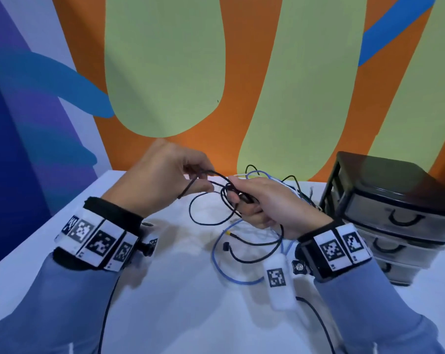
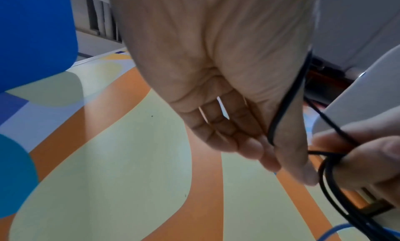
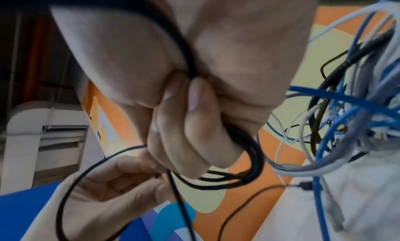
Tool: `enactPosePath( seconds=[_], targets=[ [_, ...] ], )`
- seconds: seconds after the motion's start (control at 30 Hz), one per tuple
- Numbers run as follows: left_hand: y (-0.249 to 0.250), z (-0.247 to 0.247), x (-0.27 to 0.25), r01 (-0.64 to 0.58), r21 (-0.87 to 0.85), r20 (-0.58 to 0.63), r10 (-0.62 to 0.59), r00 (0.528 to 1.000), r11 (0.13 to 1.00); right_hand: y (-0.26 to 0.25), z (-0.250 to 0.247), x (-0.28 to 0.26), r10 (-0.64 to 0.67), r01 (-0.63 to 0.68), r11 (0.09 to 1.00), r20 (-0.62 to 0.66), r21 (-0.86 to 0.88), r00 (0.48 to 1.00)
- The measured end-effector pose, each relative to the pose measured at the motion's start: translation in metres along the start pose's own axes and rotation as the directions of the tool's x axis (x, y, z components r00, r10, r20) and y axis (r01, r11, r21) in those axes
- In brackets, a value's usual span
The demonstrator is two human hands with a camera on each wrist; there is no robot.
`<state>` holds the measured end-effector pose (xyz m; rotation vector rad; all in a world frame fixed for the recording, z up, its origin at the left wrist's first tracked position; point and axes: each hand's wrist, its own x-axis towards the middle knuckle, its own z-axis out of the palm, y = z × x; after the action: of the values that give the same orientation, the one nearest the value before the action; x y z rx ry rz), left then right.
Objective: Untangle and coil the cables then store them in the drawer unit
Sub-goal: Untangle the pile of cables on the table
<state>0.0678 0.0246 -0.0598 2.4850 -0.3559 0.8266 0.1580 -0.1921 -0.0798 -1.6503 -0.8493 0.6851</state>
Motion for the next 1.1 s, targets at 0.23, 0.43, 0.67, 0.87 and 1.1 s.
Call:
enactPosePath(
  seconds=[0.23,0.43,0.67,0.87,1.1],
  targets=[
    [-0.018,-0.033,-0.006,0.382,-0.014,0.177,-0.374,0.911,0.924,0.002,-0.018,-0.004,-0.142,0.078,0.965,-0.248,-0.25,0.958],
    [-0.04,-0.02,-0.002,0.369,-0.523,-0.173,-0.52,0.837,0.768,-0.002,-0.016,-0.009,-0.066,0.055,0.979,0.047,0.195,0.997],
    [-0.036,0.013,0.005,0.401,0.029,0.013,-0.402,0.916,0.916,-0.007,-0.029,-0.01,-0.509,0.172,0.458,0.099,0.872,0.855],
    [0.027,0.042,-0.003,0.096,0.294,0.335,-0.196,0.922,0.951,0.012,-0.039,0.003,-0.362,0.396,0.252,-0.294,0.883,0.885],
    [0.067,0.056,-0.01,-0.242,0.337,0.248,0.162,0.955,0.91,0.007,-0.017,0.017,-0.274,0.578,0.685,-0.578,0.443,0.768]
  ],
)
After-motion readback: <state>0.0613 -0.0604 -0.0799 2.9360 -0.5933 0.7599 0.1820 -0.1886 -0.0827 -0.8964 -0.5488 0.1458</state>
